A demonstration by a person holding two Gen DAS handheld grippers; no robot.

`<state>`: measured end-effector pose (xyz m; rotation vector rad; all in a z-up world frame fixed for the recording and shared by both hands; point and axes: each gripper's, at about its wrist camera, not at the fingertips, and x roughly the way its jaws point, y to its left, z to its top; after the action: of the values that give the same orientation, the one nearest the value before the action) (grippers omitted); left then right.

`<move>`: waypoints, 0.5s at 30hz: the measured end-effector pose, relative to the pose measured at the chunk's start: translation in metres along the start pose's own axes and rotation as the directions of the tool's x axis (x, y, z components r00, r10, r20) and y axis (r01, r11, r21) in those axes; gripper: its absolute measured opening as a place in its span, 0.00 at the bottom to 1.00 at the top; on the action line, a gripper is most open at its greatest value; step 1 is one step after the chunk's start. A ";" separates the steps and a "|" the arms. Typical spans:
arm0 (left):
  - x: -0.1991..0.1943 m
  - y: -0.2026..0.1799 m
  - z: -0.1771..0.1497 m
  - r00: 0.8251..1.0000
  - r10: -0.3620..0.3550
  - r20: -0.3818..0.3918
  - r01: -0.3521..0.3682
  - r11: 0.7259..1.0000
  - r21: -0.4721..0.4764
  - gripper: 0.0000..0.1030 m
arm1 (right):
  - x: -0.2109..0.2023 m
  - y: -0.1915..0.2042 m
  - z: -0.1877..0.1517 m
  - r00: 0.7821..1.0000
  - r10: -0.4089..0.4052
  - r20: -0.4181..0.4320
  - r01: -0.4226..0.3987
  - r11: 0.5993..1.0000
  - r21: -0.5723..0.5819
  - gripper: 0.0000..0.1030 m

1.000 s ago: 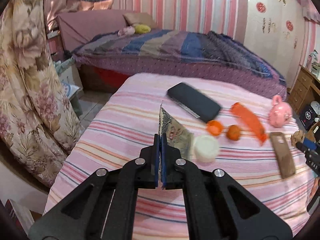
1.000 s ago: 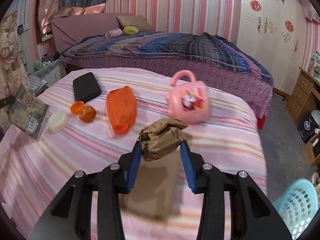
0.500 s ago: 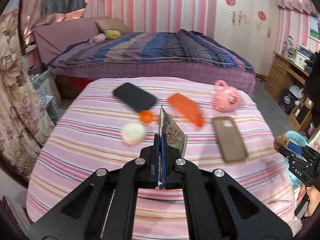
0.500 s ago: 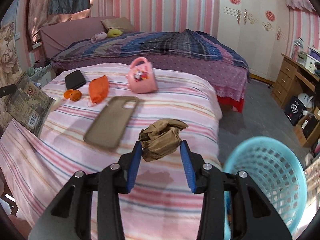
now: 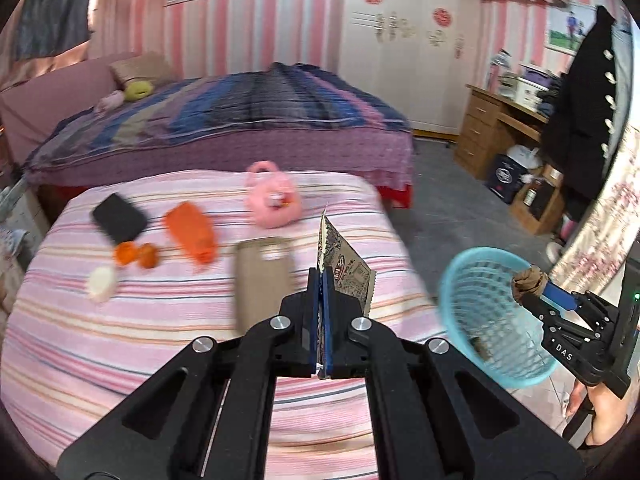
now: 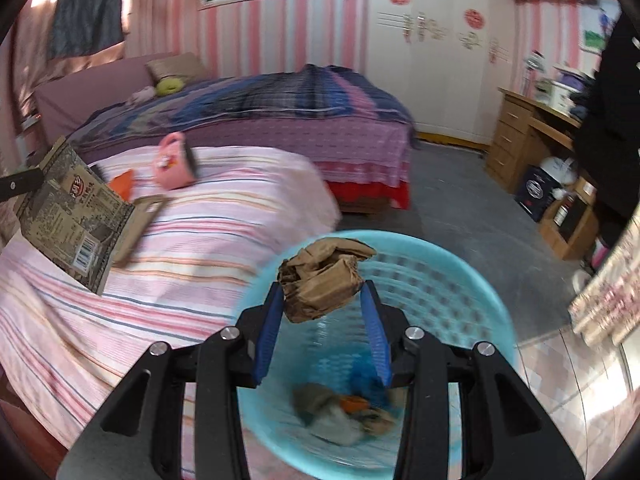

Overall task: Collect trash
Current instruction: 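Carry the cloth and wrapper over the blue basket and open both grippers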

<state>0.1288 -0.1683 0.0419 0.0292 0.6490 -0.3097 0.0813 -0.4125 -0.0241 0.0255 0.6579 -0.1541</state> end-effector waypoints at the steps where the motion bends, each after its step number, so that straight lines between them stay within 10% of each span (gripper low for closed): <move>1: 0.003 -0.016 0.001 1.000 -0.021 0.001 0.021 1.000 0.011 0.00 | -0.001 -0.005 -0.001 1.000 -0.006 0.000 0.006 1.000 0.005 0.39; 15: 0.028 -0.125 0.011 0.989 -0.146 -0.018 0.147 0.983 0.108 0.00 | 0.001 -0.085 -0.014 0.997 -0.081 -0.003 0.081 0.993 0.091 0.39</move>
<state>0.1200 -0.2964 0.0421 0.0876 0.6447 -0.4875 0.0609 -0.4952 -0.0338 0.0865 0.6514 -0.2626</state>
